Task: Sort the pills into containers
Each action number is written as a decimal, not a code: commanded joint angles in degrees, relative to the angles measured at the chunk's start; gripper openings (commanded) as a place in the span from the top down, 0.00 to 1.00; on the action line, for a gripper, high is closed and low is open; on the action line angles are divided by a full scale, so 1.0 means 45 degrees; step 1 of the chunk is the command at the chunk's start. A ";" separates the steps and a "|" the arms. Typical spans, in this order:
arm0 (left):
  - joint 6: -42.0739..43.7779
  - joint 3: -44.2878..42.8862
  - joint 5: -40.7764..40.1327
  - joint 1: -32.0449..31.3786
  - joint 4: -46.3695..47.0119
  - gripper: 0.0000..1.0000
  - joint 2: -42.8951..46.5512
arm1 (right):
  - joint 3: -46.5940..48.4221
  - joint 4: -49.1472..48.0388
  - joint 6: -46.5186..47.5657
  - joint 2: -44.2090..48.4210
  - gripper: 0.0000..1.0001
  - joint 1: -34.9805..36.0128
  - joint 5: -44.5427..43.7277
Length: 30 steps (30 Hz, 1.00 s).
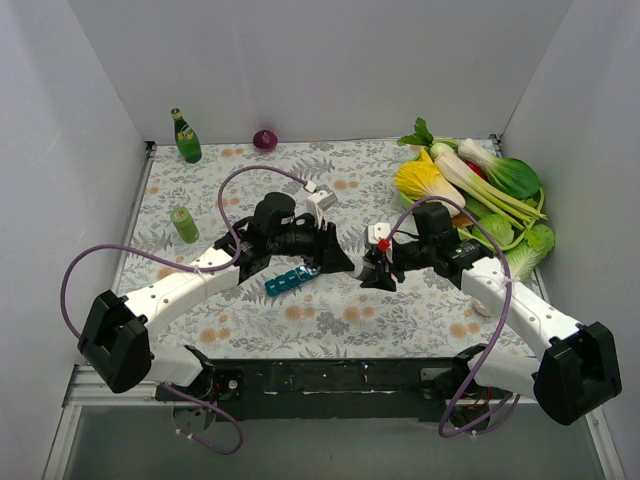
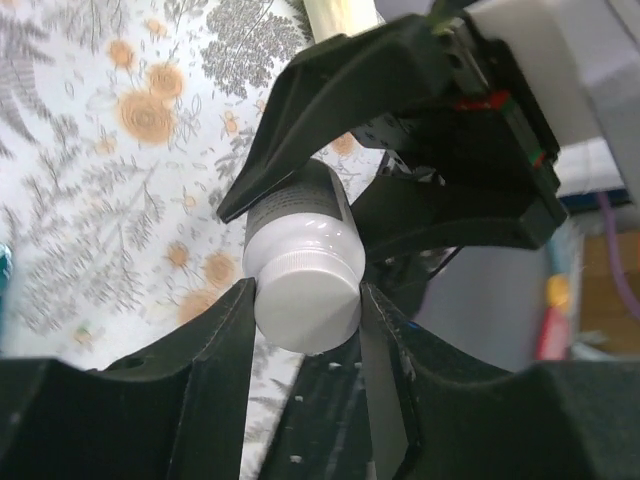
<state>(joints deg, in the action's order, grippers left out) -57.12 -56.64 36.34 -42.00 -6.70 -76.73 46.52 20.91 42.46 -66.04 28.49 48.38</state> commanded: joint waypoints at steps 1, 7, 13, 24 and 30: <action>-0.5618 -0.0343 -0.0829 0.0485 -0.0581 1.00 0.0487 | -0.0104 -0.0466 -0.0118 0.0301 0.99 -0.0003 -0.0165; -0.9783 -0.0655 -0.0830 0.0583 -0.1305 1.00 0.0507 | -0.0065 -0.0564 -0.0255 0.0242 0.99 -0.0023 -0.0263; -1.0102 -0.0771 -0.0983 0.0778 -0.1341 1.00 0.0781 | -0.0104 -0.0544 -0.0275 0.0339 0.99 -0.0062 -0.0341; -0.3774 0.0863 -0.8363 0.3350 -0.5502 1.00 0.1524 | -0.0358 -0.0778 -0.0353 0.0555 0.99 -0.0238 -0.0321; -0.2561 0.2196 -1.0595 0.5270 -0.4667 1.00 0.0607 | -0.0358 -0.0876 -0.0411 0.0594 0.99 -0.0315 -0.0263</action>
<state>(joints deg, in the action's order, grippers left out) -75.13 -49.63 -0.32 -21.63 -27.53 -71.96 45.06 19.07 41.25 -64.69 27.44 46.44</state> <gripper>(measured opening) 0.390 0.606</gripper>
